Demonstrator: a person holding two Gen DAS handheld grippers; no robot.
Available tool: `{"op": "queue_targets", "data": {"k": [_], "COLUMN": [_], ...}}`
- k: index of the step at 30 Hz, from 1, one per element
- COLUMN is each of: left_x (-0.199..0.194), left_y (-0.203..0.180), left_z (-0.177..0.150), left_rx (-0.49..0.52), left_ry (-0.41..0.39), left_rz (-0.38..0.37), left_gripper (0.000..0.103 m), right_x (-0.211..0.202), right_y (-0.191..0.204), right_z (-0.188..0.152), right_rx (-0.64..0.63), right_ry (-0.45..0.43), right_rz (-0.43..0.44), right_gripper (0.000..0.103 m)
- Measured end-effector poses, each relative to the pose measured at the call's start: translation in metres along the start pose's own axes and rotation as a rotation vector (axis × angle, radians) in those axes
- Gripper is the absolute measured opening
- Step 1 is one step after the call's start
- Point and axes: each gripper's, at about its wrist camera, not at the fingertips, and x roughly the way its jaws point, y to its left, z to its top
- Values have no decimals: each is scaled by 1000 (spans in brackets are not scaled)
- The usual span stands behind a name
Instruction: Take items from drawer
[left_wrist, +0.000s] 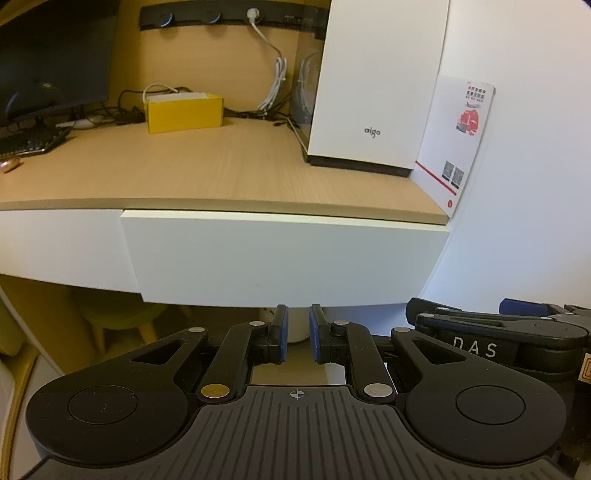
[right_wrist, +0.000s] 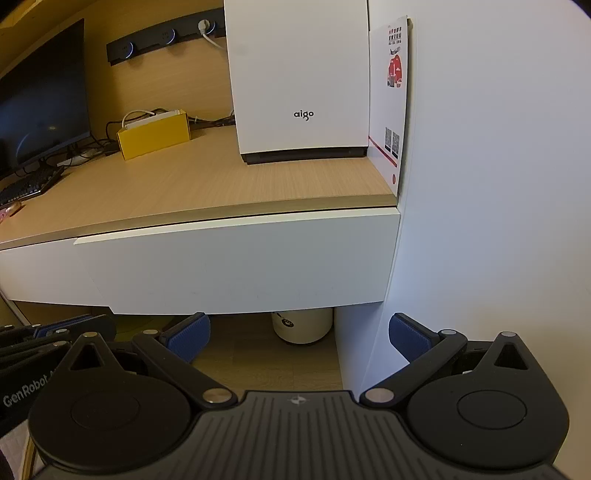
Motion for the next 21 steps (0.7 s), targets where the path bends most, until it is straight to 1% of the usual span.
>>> {"op": "queue_targets", "data": {"k": [21], "left_x": [1], "left_y": [5], "left_z": [-1], "left_rx": [-2], "left_ry": [2], "left_rz": [6], "left_gripper": [15], "right_x": [0], "right_y": [7], "right_z": [-8], "right_rx": [3], "right_ry": [9], "right_rz": [-17], "right_gripper": [103]}}
